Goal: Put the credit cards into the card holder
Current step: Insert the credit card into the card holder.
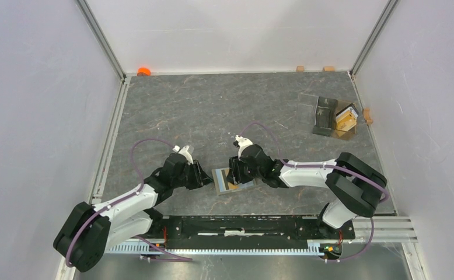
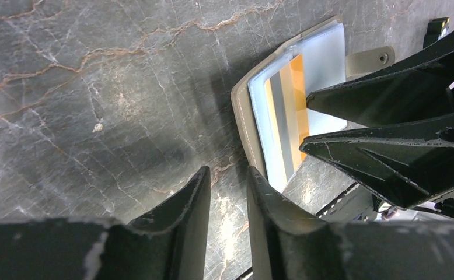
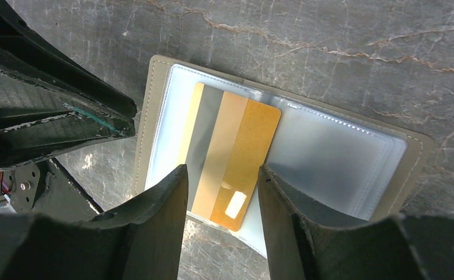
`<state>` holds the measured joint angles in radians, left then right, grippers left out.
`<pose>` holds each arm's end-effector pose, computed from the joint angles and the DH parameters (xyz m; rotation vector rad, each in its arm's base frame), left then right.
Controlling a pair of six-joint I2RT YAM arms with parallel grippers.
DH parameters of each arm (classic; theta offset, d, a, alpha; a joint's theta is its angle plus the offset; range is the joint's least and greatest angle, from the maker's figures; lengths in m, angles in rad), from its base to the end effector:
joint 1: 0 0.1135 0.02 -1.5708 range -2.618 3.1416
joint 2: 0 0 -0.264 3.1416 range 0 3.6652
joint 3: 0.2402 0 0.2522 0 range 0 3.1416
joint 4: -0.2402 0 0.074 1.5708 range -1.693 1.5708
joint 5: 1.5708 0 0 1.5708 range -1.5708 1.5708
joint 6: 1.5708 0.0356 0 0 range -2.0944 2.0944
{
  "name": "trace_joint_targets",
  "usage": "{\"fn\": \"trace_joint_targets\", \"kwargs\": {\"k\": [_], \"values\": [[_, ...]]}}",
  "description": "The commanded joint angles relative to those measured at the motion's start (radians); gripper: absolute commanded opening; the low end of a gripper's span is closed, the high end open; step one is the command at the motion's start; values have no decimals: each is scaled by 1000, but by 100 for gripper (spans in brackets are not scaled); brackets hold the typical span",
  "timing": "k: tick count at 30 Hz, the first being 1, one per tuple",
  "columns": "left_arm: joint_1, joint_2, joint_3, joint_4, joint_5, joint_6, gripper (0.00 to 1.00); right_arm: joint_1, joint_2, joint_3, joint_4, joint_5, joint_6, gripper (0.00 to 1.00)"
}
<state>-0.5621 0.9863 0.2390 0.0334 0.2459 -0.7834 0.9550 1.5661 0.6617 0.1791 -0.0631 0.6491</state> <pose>0.1450 -0.1016 0.1401 -0.1333 2.4544 -0.9357 0.1711 0.2456 0.1494 -0.4099 2.4293 0.8506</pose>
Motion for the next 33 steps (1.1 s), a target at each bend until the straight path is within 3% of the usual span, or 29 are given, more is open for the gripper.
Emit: {"fn": "trace_joint_targets", "kwargs": {"k": [1, 7, 23, 27, 33], "values": [[5, 29, -6, 96, 33, -1, 34, 16, 31, 31, -19, -9, 7, 52], [5, 54, -6, 123, 45, -2, 26, 28, 45, 53, -6, -19, 10, 51], [5, 89, -10, 168, 49, -12, 25, 50, 26, 83, 44, -44, -32, 49], [6, 54, 46, 49, 4, 7, 41, 45, -35, 94, 7, 8, -87, 50], [18, -56, 243, -291, -108, 114, 93, -43, -150, 135, -99, 25, -200, 59]]}}
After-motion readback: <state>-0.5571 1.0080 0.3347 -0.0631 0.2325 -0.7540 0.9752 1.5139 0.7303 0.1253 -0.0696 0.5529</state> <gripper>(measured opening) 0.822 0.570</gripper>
